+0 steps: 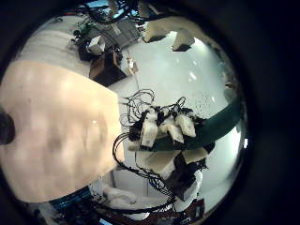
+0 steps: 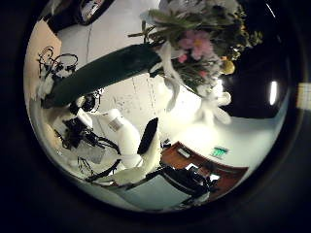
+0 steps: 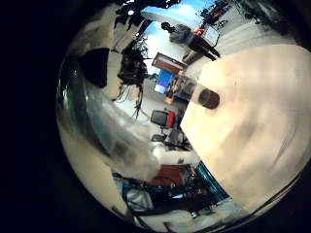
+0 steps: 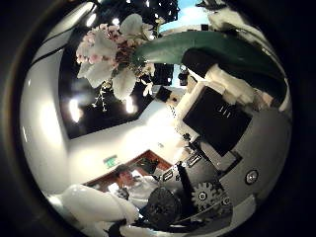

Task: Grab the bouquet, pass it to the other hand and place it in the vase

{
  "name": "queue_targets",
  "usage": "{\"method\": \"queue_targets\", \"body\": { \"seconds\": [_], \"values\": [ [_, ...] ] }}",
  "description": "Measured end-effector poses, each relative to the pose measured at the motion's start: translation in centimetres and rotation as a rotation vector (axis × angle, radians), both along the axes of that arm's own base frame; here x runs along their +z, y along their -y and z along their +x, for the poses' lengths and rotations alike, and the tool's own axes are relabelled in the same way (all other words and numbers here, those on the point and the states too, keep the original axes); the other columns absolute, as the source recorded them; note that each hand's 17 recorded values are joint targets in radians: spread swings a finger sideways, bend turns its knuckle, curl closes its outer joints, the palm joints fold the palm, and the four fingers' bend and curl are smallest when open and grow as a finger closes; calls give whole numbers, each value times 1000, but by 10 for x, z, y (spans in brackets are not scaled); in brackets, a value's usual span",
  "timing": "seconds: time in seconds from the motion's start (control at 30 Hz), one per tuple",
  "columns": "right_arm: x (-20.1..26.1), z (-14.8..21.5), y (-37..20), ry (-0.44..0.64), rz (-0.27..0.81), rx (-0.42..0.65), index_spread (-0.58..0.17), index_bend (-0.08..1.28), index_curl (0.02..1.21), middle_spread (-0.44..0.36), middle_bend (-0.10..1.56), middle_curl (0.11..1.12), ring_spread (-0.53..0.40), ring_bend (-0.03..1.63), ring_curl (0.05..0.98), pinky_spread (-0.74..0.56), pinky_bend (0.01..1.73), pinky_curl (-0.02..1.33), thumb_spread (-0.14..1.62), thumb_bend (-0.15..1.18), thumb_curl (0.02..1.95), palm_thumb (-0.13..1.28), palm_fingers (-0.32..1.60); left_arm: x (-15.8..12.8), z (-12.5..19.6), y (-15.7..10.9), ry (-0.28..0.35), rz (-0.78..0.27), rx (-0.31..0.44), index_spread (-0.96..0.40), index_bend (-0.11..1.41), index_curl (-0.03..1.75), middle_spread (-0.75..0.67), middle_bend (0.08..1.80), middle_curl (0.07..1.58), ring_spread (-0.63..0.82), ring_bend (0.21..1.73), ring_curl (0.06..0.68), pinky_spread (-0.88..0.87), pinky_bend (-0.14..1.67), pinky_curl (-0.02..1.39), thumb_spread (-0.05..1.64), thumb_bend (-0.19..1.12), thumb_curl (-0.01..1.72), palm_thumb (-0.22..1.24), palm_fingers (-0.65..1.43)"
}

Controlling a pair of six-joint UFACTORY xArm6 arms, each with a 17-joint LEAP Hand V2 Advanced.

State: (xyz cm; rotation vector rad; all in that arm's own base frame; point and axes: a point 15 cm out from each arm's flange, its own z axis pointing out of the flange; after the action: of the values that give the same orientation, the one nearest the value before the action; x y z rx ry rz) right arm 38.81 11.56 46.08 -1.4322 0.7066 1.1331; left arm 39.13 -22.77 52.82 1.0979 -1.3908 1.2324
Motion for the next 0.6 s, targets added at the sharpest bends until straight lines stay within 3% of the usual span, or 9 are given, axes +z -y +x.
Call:
{"method": "queue_targets", "body": {
  "seconds": [0.37,0.47,0.6],
  "values": [
    [-26,8,-17,-29,-63,11,-229,1155,911,-107,1416,723,-172,1501,648,-224,1189,948,865,-2,1324,1184,1151,5,-12,7,-34,-2,-65,181,145,287,222,325,403,408,687,211,418,582,127,969,-30,340,329,236],
    [-28,8,-20,-34,-63,20,-229,1155,911,-107,1417,722,-172,1501,648,-222,1187,953,866,-4,1325,1181,1151,6,-12,7,-43,-2,-67,142,156,283,108,466,446,270,711,209,289,639,122,965,-27,342,334,441],
    [-31,10,-24,-33,-75,14,-229,1156,910,-107,1416,722,-172,1500,649,-219,1187,960,867,-4,1327,1180,1150,9,-12,7,-79,-21,-71,2,194,293,-92,673,527,-60,812,233,-87,869,162,985,-9,353,404,871]
  ]
}}
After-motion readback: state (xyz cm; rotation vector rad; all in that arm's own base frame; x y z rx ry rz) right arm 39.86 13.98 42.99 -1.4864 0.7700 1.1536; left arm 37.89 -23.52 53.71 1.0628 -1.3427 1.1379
